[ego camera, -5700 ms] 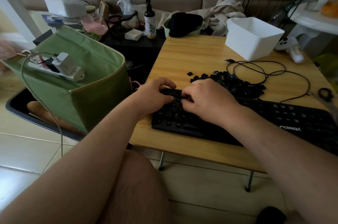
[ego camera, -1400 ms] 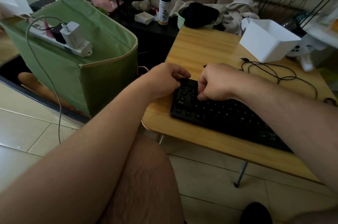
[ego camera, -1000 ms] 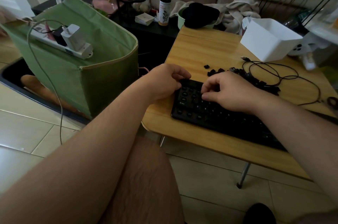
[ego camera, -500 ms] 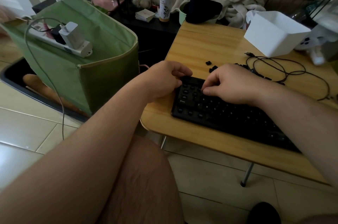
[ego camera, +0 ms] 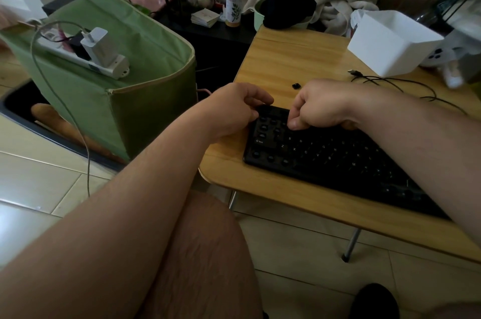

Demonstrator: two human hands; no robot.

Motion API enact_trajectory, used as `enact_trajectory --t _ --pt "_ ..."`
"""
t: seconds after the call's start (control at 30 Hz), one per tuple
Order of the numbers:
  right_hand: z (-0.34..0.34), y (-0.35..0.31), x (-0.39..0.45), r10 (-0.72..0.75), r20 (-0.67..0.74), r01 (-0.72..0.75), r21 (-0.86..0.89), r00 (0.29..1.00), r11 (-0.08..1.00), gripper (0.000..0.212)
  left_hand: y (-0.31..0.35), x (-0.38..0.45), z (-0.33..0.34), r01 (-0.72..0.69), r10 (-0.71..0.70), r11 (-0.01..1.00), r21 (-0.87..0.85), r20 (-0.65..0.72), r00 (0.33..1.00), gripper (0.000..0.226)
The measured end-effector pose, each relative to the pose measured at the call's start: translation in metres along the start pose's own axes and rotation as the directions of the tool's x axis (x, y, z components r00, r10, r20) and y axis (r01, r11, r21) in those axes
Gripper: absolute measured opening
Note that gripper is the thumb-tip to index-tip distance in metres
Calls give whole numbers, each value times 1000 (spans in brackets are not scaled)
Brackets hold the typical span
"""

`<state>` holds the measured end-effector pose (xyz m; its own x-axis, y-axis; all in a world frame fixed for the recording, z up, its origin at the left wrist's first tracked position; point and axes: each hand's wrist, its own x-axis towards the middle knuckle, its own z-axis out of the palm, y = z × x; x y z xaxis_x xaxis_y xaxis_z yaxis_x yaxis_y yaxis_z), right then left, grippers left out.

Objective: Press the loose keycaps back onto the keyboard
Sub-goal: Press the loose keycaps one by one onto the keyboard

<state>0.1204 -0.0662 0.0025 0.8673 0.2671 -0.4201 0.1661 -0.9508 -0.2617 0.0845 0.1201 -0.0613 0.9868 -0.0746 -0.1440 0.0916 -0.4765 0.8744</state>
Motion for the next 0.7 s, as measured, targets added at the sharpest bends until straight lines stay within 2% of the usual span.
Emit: enact_trajectory --t 0.3,0.53,0.7 --pt "6 4 5 18 -20 -17 74 1000 997 8 2 -2 0 13 -13 1000 -14 3 1000 46" --pt "4 -4 3 -26 -27 23 -101 999 995 9 1 -1 2 7 -7 1000 3 -12 1000 46" --pt "8 -1 4 -3 -43 0 -64 999 998 9 1 0 2 18 -18 1000 5 -9 1000 47"
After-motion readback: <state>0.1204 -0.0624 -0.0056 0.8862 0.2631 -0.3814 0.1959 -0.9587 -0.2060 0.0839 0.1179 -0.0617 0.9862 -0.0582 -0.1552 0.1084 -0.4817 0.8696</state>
